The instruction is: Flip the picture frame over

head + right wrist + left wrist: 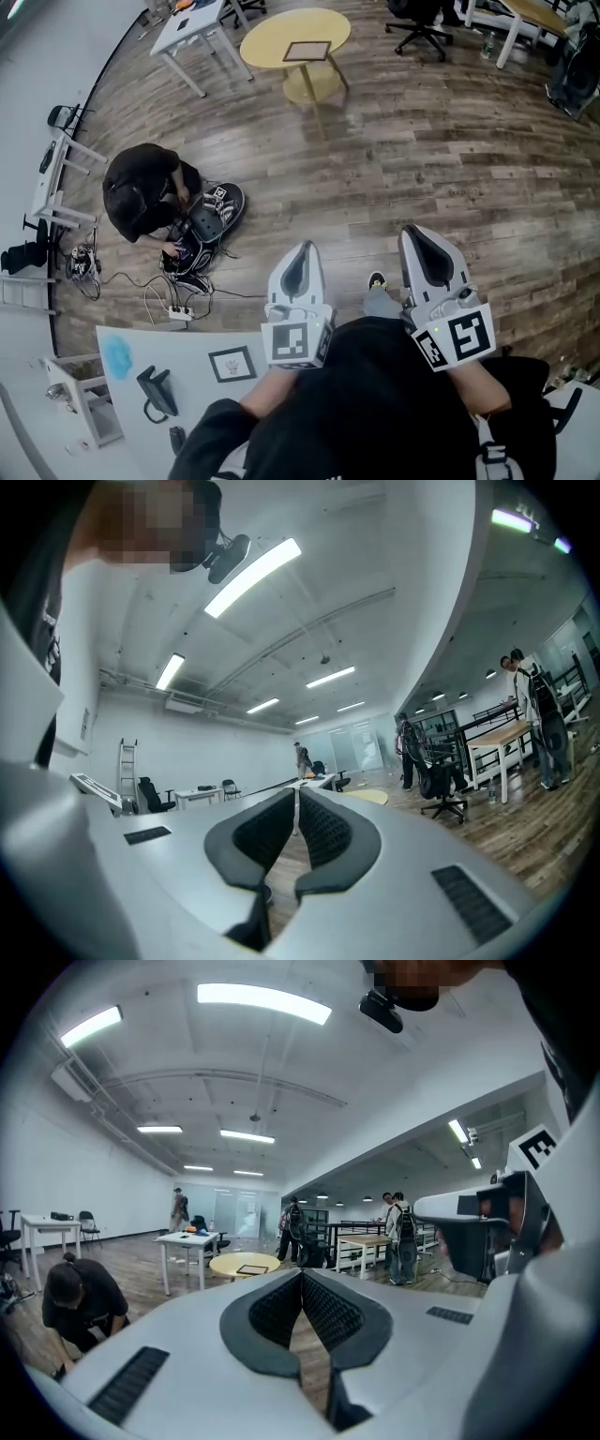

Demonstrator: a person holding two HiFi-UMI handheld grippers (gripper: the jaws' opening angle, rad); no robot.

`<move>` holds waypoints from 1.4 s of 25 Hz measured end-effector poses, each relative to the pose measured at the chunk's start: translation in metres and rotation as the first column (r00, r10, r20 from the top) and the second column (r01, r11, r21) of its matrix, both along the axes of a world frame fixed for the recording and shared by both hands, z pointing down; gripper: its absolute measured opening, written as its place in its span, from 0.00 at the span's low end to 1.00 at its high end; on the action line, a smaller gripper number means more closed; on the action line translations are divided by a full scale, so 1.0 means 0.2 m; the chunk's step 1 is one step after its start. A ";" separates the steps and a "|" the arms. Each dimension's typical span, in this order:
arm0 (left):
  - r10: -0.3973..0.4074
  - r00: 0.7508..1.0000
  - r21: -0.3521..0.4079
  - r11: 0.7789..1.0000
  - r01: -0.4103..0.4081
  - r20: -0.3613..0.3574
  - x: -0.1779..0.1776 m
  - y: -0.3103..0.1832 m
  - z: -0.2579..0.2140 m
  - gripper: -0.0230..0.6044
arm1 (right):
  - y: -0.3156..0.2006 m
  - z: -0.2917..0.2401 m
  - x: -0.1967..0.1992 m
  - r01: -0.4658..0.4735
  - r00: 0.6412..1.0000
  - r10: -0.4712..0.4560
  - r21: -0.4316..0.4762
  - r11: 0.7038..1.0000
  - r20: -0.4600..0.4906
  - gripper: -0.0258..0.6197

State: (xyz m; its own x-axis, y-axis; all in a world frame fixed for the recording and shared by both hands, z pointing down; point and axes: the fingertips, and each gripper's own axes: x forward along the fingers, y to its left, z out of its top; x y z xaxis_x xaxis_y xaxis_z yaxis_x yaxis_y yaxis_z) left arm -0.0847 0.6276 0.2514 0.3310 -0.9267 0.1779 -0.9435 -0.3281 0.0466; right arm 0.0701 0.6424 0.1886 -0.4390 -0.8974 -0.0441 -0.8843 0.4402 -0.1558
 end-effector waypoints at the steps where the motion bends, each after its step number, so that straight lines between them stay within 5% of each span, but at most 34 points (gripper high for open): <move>1: 0.001 1.000 0.000 1.000 -0.001 0.003 0.02 -0.05 0.00 0.07 | -0.04 0.00 0.03 -0.003 1.000 0.003 0.002 1.000 0.008 0.08; 14: -0.019 1.000 0.028 0.999 0.018 0.021 0.29 -0.46 -0.01 0.07 | -0.48 0.05 0.33 0.017 0.997 -0.015 -0.020 1.000 0.081 0.08; 26: -0.049 0.998 0.009 0.999 0.049 0.036 0.22 -0.70 0.01 0.07 | -0.72 0.08 0.27 0.037 0.997 -0.034 -0.035 0.999 0.073 0.08; 35: -0.006 1.000 -0.004 1.000 0.006 0.005 0.15 -1.16 0.03 0.07 | -1.15 0.11 0.16 0.011 0.999 -0.007 -0.070 0.998 0.051 0.08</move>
